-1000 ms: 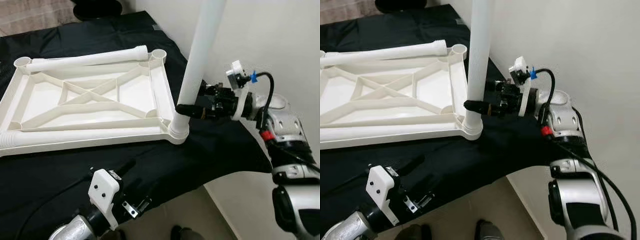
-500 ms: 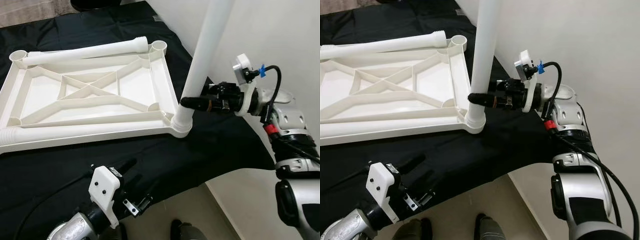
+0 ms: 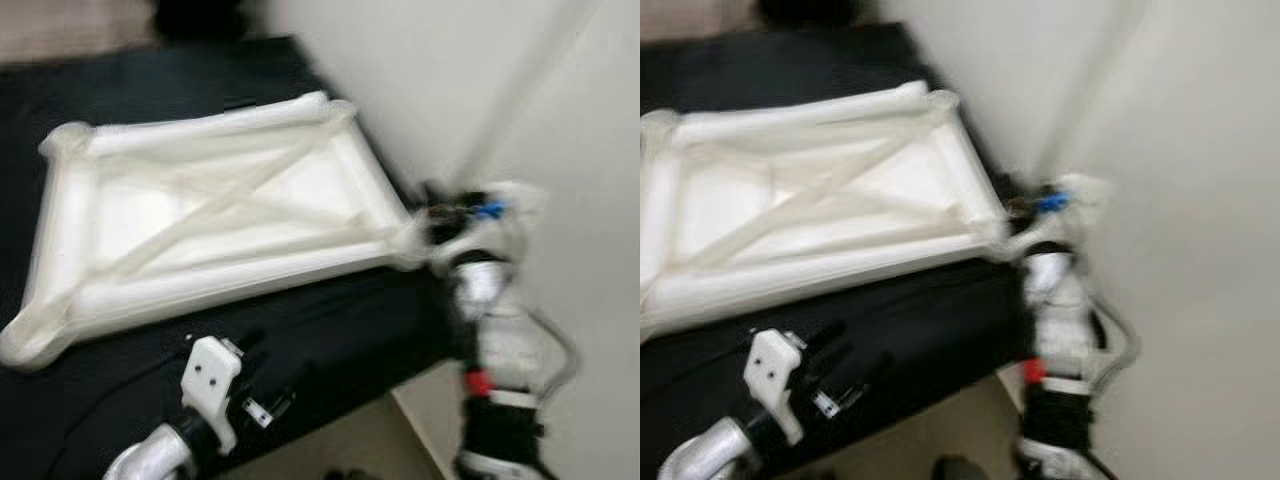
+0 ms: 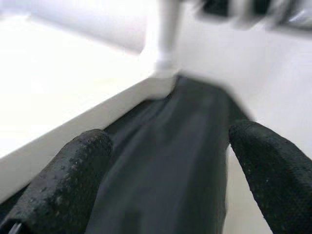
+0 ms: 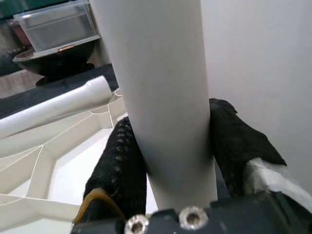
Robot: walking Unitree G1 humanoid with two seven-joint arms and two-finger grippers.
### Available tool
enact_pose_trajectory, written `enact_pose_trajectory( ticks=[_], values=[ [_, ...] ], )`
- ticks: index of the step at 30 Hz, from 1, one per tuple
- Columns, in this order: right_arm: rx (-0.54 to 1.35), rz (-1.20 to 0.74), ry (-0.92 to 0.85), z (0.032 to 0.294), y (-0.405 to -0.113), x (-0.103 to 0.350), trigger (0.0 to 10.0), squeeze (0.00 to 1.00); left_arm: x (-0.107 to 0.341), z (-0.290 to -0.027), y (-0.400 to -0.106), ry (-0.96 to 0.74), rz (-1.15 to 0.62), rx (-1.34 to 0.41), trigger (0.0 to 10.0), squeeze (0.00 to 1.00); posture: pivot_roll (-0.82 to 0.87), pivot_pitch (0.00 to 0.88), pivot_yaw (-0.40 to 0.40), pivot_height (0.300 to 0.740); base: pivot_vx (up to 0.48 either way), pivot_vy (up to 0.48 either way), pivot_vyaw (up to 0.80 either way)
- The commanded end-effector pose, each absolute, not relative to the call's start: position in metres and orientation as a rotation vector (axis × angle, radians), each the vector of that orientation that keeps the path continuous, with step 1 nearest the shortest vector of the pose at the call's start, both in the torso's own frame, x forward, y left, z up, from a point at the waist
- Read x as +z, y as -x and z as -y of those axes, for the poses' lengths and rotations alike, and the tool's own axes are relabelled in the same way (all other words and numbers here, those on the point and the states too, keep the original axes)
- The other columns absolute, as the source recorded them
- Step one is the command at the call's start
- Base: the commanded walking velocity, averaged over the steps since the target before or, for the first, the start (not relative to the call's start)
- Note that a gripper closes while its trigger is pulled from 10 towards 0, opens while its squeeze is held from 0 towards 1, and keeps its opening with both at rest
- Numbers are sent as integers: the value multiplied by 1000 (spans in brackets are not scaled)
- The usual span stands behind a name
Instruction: Building children table
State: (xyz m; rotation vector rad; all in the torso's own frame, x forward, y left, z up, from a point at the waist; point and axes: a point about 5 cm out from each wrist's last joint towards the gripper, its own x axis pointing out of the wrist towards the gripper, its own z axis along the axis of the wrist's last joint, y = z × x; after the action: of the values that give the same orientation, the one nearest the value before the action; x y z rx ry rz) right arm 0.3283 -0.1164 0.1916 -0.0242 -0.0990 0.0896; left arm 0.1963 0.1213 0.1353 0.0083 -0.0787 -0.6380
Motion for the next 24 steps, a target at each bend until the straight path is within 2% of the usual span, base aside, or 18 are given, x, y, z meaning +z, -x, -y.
enact_pose_trajectory(
  ticks=[1, 5, 6, 7, 8, 9, 10, 12, 13, 14, 15, 16, 21, 23, 24],
  values=[
    [138, -117, 48, 105, -327, 144, 0, 0, 122, -120, -190, 2, 19, -650, 10000, 0, 17, 62, -130, 740, 0, 0, 0],
    [216, -171, 5, 86, -317, 138, 0, 0, 125, -124, -195, -15, 44, -619, 10000, 0, 10, 64, -116, 740, 0, 0, 0],
    [227, -196, -9, 80, -312, 137, 3412, 0, 126, -124, -196, -18, 50, -613, 10000, 0, 9, 63, -111, 740, 0, 0, 0],
    [227, -196, -9, 80, -312, 137, 3412, 0, 126, -124, -196, -18, 50, -613, 10000, 0, 9, 63, -111, 740, 0, 0, 0],
    [217, -211, -33, 78, -308, 138, 6824, 0, 126, -123, -197, -20, 53, -611, 10000, 0, 10, 63, -111, 740, 0, 0, 0],
    [217, -211, -33, 78, -308, 138, 6824, 0, 126, -123, -197, -20, 53, -611, 10000, 0, 10, 63, -111, 740, 0, 0, 0],
    [290, -236, -78, 69, -299, 145, 10000, 0, 126, -125, -197, -22, 52, -614, 10000, 0, 10, 68, -98, 740, 0, 0, 0],
    [314, -240, -98, 67, -296, 148, 10000, 0, 126, -125, -196, -22, 51, -616, 10000, 0, 10, 68, -98, 740, 0, 0, 0],
    [382, -260, -96, 62, -292, 150, 10000, 459, 126, -126, -196, -21, 48, -621, 10000, 0, 9, 74, -91, 740, 0, 0, 0],
    [382, -260, -96, 62, -292, 150, 10000, 459, 126, -126, -196, -21, 48, -621, 10000, 0, 9, 74, -91, 740, 0, 0, 0],
    [488, -277, -105, 55, -286, 151, 10000, 1000, 126, -126, -196, -19, 50, -626, 10000, 0, 11, 78, -88, 740, 0, 0, 0],
    [581, -272, -105, 54, -282, 155, 10000, 1000, 126, -126, -194, -18, 52, -631, 10000, 0, 15, 89, -80, 740, 0, 0, 0],
    [641, -265, -104, 54, -281, 158, 10000, 1000, 127, -125, -193, -17, 55, -635, 10000, 0, 15, 92, -78, 740, 0, 0, 0],
    [699, -232, -89, 63, -284, 163, 10000, 1000, 128, -126, -191, -16, 57, -637, 10000, 0, 18, 113, -72, 740, 0, 0, 0],
    [777, -178, -38, 80, -291, 171, 10000, 1000, 130, -126, -187, -14, 58, -640, 10000, 0, 31, 148, -65, 740, 0, 0, 0]
  ],
)
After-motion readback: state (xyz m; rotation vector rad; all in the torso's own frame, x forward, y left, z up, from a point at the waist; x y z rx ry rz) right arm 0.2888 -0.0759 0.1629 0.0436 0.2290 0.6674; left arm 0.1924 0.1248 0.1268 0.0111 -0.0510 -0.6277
